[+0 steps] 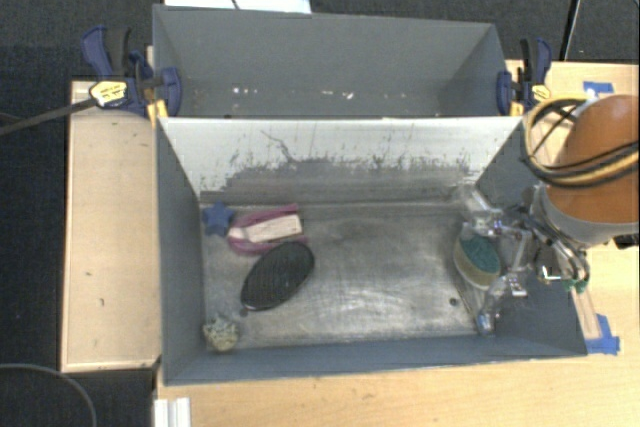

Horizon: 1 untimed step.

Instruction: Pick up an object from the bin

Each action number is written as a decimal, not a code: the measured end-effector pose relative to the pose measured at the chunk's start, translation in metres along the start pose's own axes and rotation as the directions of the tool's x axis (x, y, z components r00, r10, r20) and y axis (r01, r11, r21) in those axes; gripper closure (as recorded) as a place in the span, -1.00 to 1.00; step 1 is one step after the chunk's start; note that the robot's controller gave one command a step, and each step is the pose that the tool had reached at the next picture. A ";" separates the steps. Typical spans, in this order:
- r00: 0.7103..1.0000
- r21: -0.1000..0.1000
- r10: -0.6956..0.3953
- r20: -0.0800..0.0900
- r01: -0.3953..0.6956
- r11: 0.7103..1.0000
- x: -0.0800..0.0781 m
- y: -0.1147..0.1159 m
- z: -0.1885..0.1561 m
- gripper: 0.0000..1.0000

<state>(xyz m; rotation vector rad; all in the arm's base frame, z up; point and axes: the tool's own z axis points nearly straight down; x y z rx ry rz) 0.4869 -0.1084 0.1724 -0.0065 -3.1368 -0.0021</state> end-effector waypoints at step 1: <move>0.999 -0.001 0.046 0.009 -0.046 0.999 -0.084 -0.014 0.104 -1.00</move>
Offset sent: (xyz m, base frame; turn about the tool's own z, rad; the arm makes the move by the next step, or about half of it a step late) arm 0.0815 -0.0155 -0.1024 0.0470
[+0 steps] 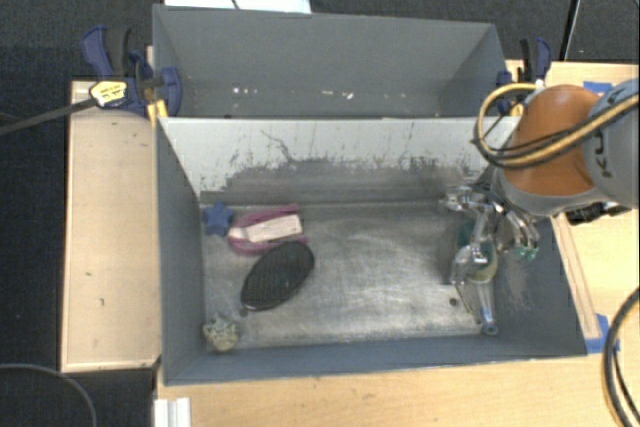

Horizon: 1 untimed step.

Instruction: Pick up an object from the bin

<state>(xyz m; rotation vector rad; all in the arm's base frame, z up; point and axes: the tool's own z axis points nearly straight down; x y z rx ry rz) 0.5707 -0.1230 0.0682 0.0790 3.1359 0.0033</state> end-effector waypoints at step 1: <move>1.000 0.006 -0.017 0.014 0.017 1.000 0.075 -0.029 -0.040 -1.00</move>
Offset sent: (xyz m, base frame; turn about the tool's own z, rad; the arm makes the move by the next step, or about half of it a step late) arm -0.0792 -0.0234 0.0354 -0.0226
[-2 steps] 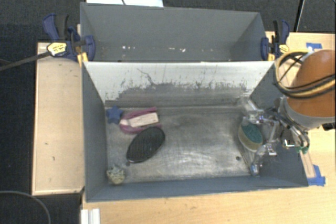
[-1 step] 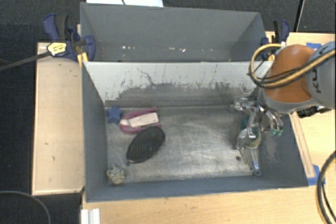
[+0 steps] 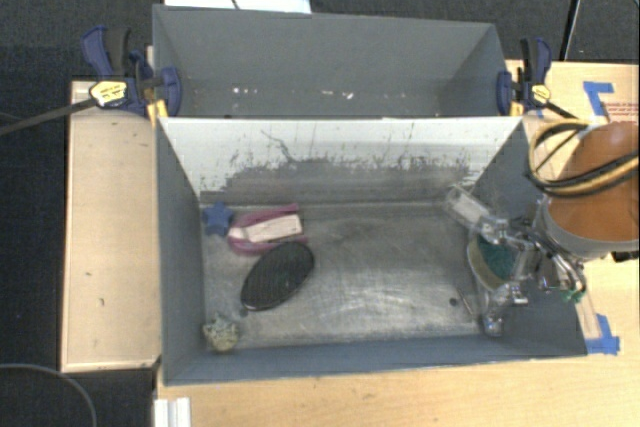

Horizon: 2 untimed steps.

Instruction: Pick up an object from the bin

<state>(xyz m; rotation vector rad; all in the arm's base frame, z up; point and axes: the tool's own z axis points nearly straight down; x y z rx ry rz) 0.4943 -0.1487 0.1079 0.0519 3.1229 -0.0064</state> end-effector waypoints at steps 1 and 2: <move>1.000 -0.006 -0.005 -0.020 0.005 1.000 -0.045 0.017 0.038 -1.00; 0.994 -0.017 -0.109 -0.022 0.109 0.994 -0.096 0.014 0.038 -1.00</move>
Offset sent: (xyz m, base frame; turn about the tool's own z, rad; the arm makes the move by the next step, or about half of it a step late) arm 0.0449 0.0141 -0.0379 -0.0018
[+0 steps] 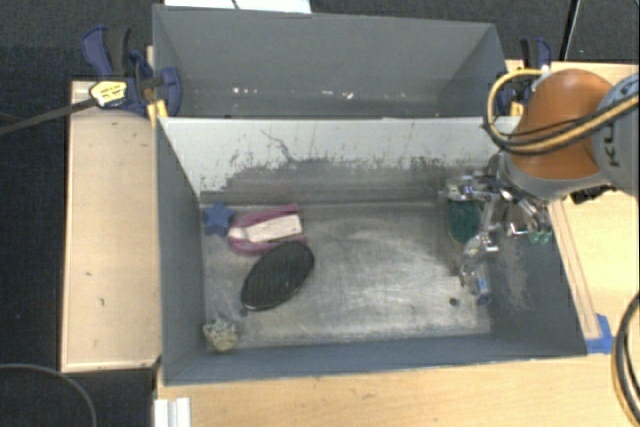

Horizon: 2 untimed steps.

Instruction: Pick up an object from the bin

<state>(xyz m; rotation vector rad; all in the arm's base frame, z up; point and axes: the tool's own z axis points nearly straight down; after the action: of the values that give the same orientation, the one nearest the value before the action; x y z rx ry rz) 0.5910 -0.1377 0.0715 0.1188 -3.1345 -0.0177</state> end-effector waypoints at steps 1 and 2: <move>0.964 0.013 -0.266 0.010 0.266 0.964 0.016 0.072 -0.075 -1.00; 0.972 0.009 -0.236 0.011 0.236 0.972 0.005 0.187 -0.117 -1.00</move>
Offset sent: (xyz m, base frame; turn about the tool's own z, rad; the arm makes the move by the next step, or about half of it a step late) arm -0.0237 0.0673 0.0731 -0.2675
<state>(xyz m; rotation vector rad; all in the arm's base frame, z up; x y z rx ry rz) 0.5724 0.0471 0.1910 0.4931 -3.1114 -0.0067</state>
